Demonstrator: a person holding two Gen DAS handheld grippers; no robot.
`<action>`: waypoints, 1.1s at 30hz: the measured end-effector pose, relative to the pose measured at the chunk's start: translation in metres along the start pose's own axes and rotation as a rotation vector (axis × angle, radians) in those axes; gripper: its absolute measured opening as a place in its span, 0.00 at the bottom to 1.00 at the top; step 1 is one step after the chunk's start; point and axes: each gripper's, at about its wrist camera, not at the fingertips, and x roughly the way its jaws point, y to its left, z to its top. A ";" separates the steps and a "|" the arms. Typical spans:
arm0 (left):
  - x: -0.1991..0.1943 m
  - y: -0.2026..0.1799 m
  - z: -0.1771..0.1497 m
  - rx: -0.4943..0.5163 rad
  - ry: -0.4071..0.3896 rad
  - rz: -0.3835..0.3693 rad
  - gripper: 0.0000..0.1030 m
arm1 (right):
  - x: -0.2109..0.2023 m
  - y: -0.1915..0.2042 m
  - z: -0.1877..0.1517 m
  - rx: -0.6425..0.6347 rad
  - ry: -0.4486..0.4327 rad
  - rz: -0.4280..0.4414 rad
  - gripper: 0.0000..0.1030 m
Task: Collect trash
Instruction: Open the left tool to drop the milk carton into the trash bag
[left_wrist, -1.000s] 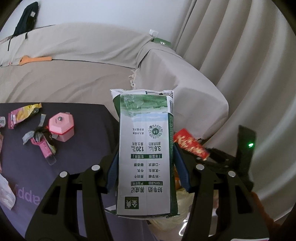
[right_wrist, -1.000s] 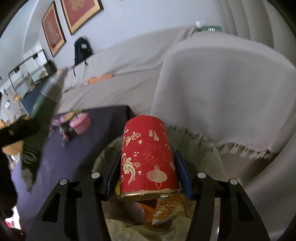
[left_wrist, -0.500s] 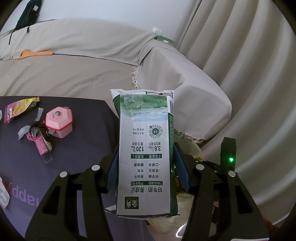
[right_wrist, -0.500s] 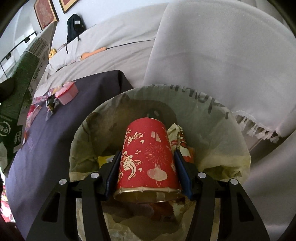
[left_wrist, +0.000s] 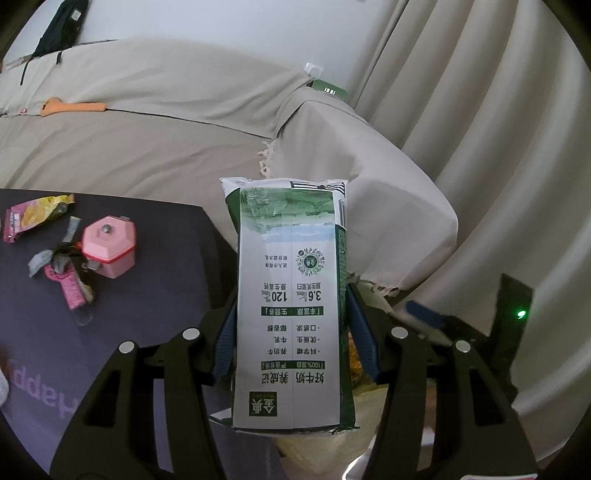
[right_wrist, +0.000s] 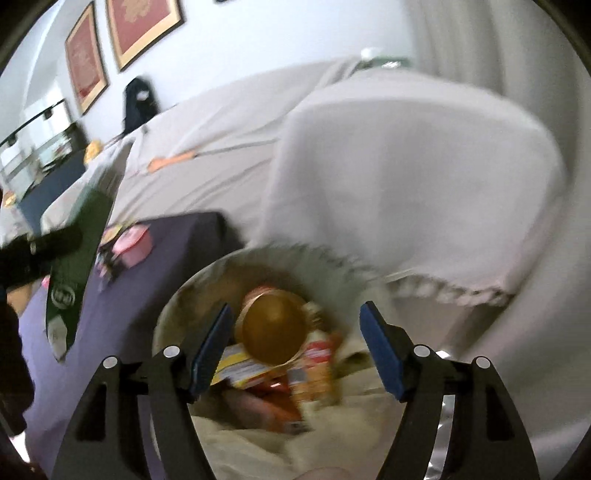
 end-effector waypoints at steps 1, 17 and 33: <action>0.005 -0.004 -0.001 -0.001 -0.002 -0.002 0.50 | -0.005 -0.007 0.001 0.014 -0.014 -0.020 0.66; 0.102 -0.059 -0.035 0.033 0.087 -0.052 0.54 | -0.029 -0.078 -0.003 0.178 -0.066 -0.098 0.66; -0.007 0.025 -0.040 0.079 0.006 0.098 0.57 | -0.017 -0.029 -0.001 0.103 -0.066 0.025 0.66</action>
